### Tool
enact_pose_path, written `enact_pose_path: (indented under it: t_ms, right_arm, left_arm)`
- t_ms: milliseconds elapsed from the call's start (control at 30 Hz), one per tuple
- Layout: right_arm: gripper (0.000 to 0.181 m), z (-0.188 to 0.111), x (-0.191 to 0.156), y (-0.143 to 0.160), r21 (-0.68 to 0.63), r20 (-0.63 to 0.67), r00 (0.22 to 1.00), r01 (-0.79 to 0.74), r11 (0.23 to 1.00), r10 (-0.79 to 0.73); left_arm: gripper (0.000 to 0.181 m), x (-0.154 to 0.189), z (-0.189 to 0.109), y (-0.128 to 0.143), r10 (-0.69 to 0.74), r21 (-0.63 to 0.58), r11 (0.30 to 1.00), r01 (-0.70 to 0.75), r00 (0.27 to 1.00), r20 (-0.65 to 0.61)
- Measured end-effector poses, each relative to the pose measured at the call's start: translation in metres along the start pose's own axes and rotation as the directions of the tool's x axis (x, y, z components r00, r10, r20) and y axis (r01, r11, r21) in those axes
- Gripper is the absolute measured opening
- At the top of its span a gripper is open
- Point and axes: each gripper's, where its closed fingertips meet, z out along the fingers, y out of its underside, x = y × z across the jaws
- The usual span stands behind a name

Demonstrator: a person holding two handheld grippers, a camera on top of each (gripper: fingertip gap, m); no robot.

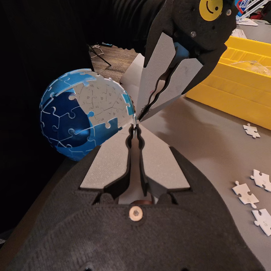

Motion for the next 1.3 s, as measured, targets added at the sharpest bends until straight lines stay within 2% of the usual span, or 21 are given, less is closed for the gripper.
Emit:
enact_pose_path:
  t_ms: [1033,1300]
  right_arm:
    - [0.003,-0.002,0.003,0.002,-0.023,0.099,0.995,0.030,0.999,-0.028]
    - [0.008,-0.011,0.007,-0.002,-0.022,0.105,0.993,0.051,0.998,-0.049]
  left_arm:
    - [0.000,-0.004,-0.002,-0.003,0.018,0.026,1.000,-0.018,1.000,0.004]
    - [0.000,-0.005,-0.001,-0.001,0.024,0.017,1.000,-0.024,1.000,0.005]
